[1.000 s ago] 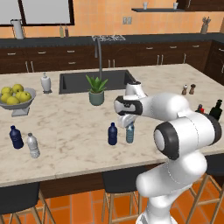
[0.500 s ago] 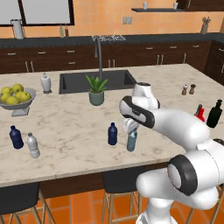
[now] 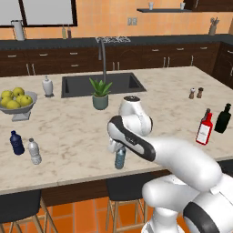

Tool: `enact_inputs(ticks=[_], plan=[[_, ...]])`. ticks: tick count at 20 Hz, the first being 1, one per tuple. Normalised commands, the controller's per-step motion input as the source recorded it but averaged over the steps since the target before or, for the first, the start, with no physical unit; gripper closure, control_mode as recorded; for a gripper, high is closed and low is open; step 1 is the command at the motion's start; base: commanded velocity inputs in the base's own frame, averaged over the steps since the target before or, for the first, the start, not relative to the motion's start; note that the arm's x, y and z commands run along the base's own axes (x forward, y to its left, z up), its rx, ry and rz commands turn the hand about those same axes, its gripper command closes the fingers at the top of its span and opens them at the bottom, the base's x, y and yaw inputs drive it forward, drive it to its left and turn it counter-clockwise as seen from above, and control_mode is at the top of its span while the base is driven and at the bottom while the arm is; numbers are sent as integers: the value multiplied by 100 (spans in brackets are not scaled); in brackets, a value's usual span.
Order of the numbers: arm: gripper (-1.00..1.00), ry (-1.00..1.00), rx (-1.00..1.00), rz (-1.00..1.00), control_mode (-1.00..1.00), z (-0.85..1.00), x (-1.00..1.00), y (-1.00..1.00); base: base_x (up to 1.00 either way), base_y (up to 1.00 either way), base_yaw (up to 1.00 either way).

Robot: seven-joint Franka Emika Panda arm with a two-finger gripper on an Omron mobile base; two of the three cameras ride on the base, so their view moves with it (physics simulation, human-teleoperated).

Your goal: Move the plastic bottles in the middle to the plastics group, and the glass bottles in the middle to the glass group.

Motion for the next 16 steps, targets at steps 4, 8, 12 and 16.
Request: enact_inputs(ticks=[4,8,12,16], plan=[[100,2,0,2,-100,11,-3,100,0,0,0],[100,0,-1,2,-100,12,1,100,0,0,0],[100,0,-1,4,-100,15,10,100,0,0,0],[100,-10,-3,3,-100,9,24,100,0,0,0]])
